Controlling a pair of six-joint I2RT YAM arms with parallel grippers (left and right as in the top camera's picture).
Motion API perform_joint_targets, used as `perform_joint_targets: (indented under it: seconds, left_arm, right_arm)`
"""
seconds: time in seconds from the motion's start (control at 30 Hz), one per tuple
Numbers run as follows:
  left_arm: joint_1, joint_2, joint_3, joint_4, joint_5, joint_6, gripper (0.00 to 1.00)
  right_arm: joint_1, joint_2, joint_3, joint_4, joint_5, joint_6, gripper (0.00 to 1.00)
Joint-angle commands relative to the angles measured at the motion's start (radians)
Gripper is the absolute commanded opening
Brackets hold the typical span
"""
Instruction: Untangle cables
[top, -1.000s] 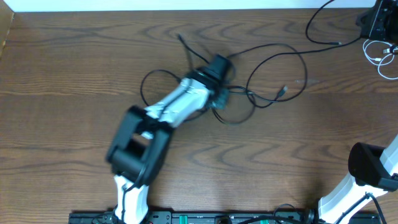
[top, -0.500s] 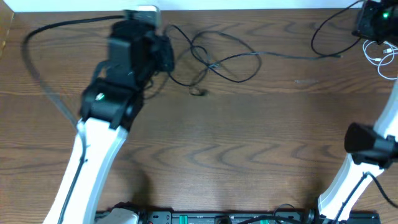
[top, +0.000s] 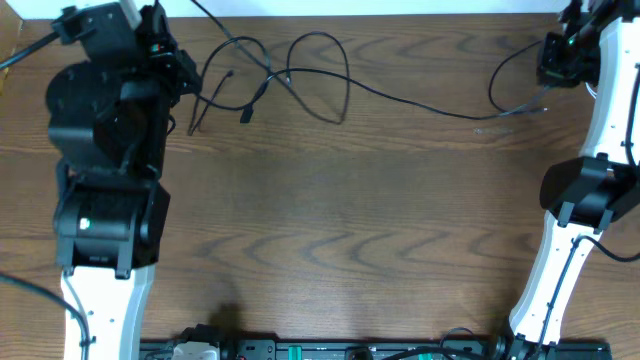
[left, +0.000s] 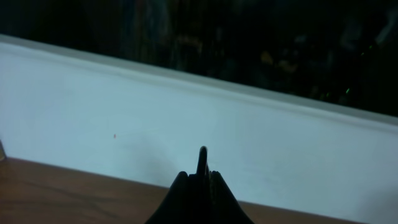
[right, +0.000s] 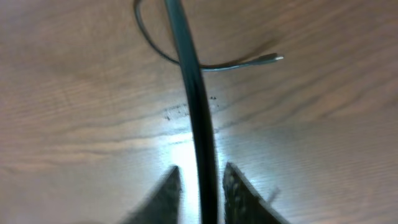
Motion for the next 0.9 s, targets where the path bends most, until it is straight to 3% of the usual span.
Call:
perform_joint_targets:
  seconds: [0.0, 0.1, 0.3, 0.7, 0.87]
  left_arm:
    - [0.004, -0.020, 0.011, 0.009, 0.065, -0.006, 0.07]
    - [0.004, -0.015, 0.011, 0.004, 0.140, -0.042, 0.07]
    - [0.004, 0.005, 0.011, -0.024, 0.174, -0.051, 0.08]
    - [0.004, 0.013, 0.011, -0.041, 0.174, -0.051, 0.08]
    - [0.004, 0.014, 0.011, -0.043, 0.174, -0.051, 0.08]
  right_arm:
    - [0.009, -0.018, 0.008, 0.011, -0.105, -0.121, 0.47]
    - [0.027, -0.037, 0.008, 0.013, -0.282, -0.261, 0.63]
    - [0.093, -0.066, 0.008, 0.008, -0.437, -0.420, 0.80]
    - [0.325, -0.068, 0.008, 0.025, -0.474, -0.585, 0.89]
    - [0.432, -0.064, 0.008, 0.029, -0.560, -0.750, 0.91]
